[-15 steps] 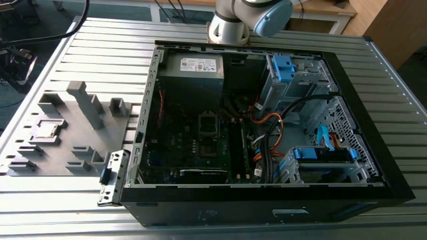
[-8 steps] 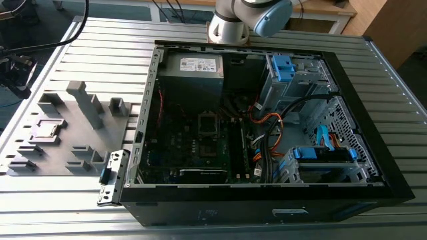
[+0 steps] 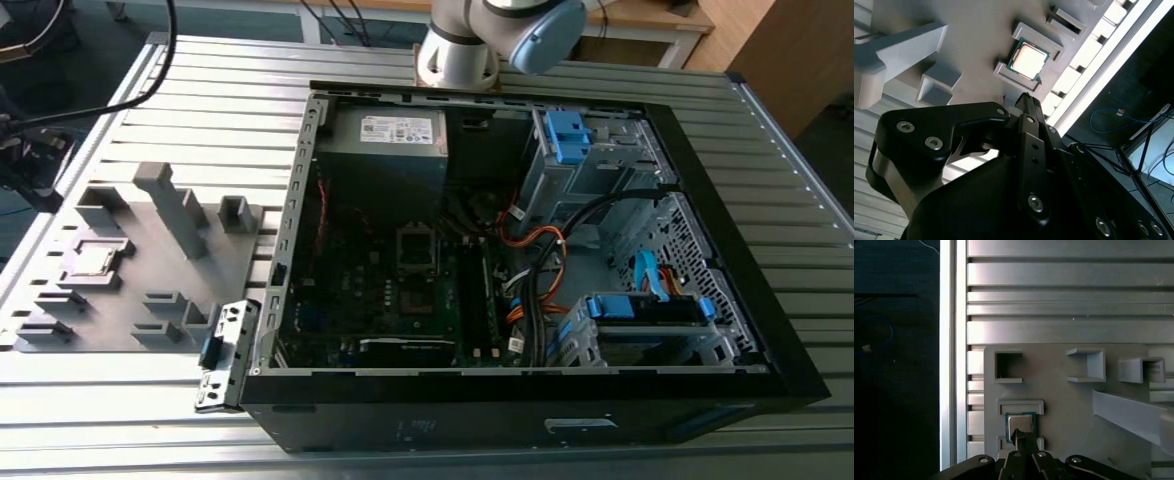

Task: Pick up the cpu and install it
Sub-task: 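Pick up the cpu and move it towards the insertion slot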

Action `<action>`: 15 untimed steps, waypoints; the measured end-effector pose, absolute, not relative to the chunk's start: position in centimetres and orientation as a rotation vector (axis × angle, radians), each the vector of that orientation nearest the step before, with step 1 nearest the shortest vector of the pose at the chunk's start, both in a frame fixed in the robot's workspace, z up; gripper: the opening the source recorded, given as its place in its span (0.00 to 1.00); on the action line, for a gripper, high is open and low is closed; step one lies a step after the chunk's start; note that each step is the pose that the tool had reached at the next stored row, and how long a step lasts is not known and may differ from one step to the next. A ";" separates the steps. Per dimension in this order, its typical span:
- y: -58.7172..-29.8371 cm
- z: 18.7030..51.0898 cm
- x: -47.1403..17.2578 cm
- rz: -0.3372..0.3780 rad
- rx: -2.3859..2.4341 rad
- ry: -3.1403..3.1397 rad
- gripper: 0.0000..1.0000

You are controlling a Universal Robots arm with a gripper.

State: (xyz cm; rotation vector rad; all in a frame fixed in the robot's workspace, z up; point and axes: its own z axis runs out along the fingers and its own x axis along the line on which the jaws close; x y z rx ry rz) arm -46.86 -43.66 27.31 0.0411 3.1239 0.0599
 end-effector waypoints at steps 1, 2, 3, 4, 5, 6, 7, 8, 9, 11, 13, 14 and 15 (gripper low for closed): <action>-43.8 27.2 -46.9 0.060 0.040 3.124 0.11; -44.0 27.0 -46.9 0.060 0.039 3.124 0.11; -44.1 26.8 -46.9 0.060 0.037 3.124 0.11; -44.2 26.7 -46.9 0.060 0.036 3.124 0.11; -44.3 26.5 -46.9 0.060 0.034 3.125 0.11; -44.4 26.3 -46.9 0.060 0.032 3.124 0.11; -44.5 26.1 -46.9 0.060 0.031 3.124 0.11; -44.6 26.0 -46.9 0.060 0.029 3.125 0.11; -44.7 25.8 -47.0 0.060 0.027 3.125 0.11; -44.8 25.6 -47.0 0.060 0.025 3.125 0.11; -44.8 25.6 -47.0 0.060 0.024 3.125 0.11; -44.8 25.6 -47.0 0.060 0.024 3.125 0.11; -44.8 25.6 -47.0 0.060 0.024 3.125 0.11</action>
